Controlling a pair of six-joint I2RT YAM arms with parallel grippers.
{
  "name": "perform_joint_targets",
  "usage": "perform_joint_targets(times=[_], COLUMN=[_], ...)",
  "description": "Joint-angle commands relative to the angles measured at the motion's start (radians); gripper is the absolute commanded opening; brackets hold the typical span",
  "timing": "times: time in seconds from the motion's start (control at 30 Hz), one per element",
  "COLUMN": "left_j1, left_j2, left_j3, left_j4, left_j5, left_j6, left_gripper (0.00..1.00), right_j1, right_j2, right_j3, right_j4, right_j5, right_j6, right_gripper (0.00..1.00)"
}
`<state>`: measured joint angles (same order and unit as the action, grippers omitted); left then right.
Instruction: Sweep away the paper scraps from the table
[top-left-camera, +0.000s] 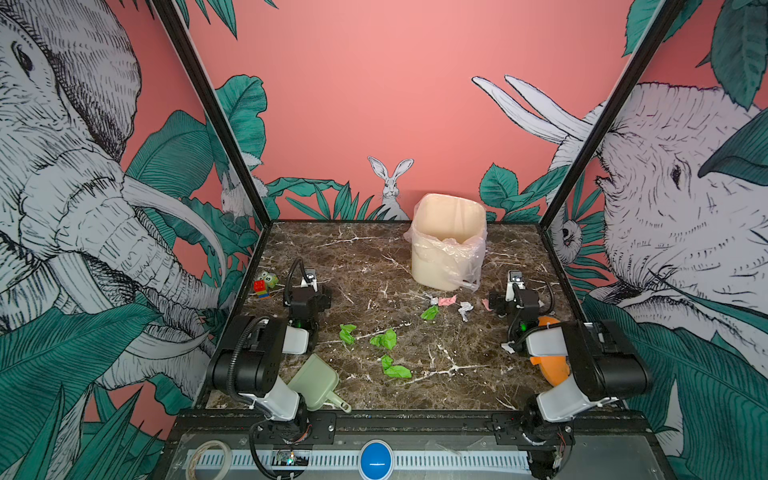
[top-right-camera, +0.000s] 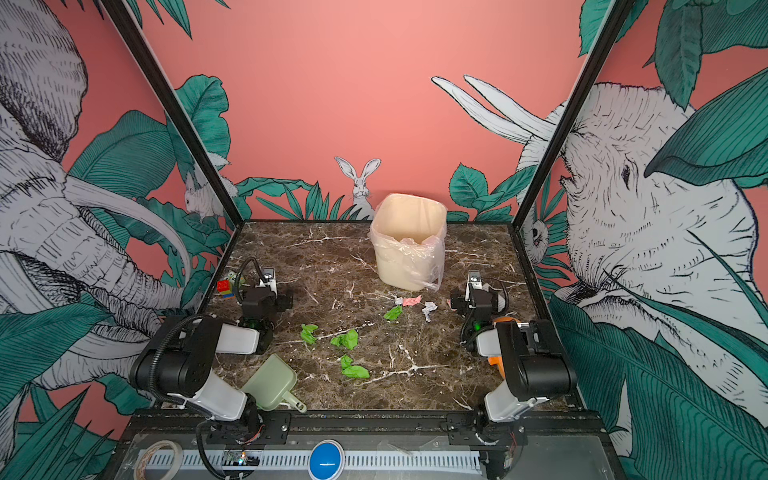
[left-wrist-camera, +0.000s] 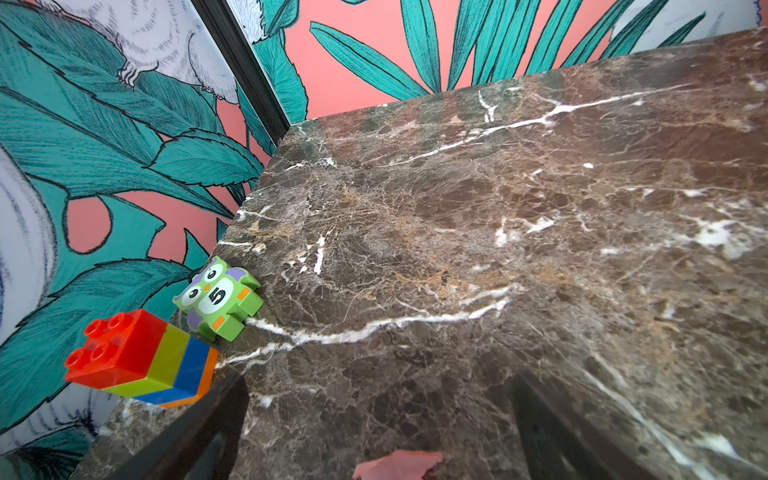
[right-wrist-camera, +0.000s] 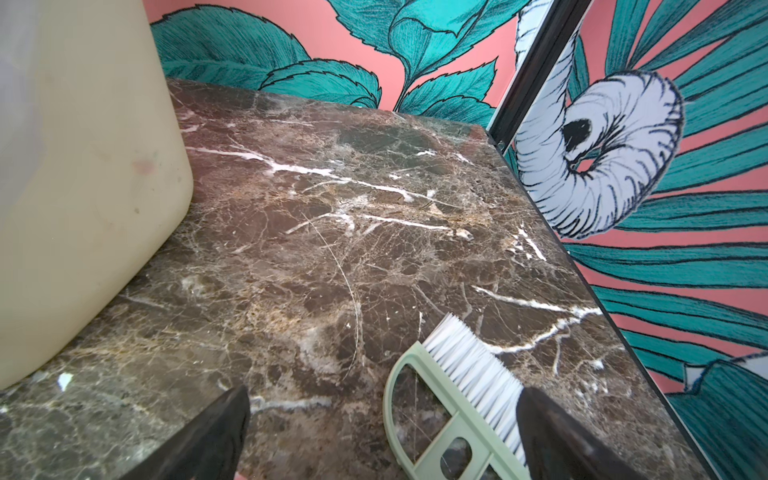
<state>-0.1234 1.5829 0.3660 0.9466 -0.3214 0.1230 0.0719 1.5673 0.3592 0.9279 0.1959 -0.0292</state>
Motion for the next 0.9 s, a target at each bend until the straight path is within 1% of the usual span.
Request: perform_joint_targets(times=[0.0, 0.17, 0.2, 0.27, 0.3, 0.4, 0.47, 0.6, 0.77, 0.87], left_j1=[0.000, 0.001, 0.000, 0.001, 0.001, 0.001, -0.001, -0.010, -0.063, -0.108], left_j2=[-0.023, -0.028, -0.034, -0.070, -0.095, -0.186, -0.223, -0.320, -0.395, -0.425], left_j3=[0.013, 0.008, 0.010, 0.012, 0.028, 0.100, 0.119, 0.191, 0.298, 0.346], left_j4=[0.000, 0.009, 0.011, -0.028, -0.068, -0.292, -0.328, -0.511, -0.743, -0.848], left_j5=[0.008, 0.008, 0.017, 0.020, 0.025, 0.053, 0.066, 0.080, 0.086, 0.088], left_j6=[-0.013, -0.011, -0.003, -0.003, 0.010, 0.008, 0.023, 0.008, 0.000, -0.002], left_gripper=[1.00, 1.00, 1.00, 1.00, 1.00, 1.00, 1.00, 1.00, 1.00, 1.00], right_j1=[-0.011, -0.018, -0.015, -0.015, -0.016, -0.012, -0.012, -0.011, -0.012, -0.017], right_j2=[-0.016, -0.021, -0.039, -0.106, -0.143, -0.242, -0.291, -0.348, -0.374, -0.368], right_j3=[0.023, 0.024, 0.031, 0.068, 0.091, 0.129, 0.157, 0.284, 0.492, 0.630], right_j4=[0.004, 0.001, -0.026, -0.140, -0.215, -0.350, -0.430, -0.667, -0.936, -1.066], right_j5=[-0.032, -0.038, -0.029, -0.016, -0.006, 0.046, 0.065, 0.097, 0.063, -0.017], right_j6=[0.014, 0.019, 0.018, 0.024, 0.027, 0.048, 0.065, 0.121, 0.200, 0.246], right_gripper=[0.99, 0.99, 0.99, 0.99, 0.99, 0.99, 0.99, 0.99, 0.99, 0.99])
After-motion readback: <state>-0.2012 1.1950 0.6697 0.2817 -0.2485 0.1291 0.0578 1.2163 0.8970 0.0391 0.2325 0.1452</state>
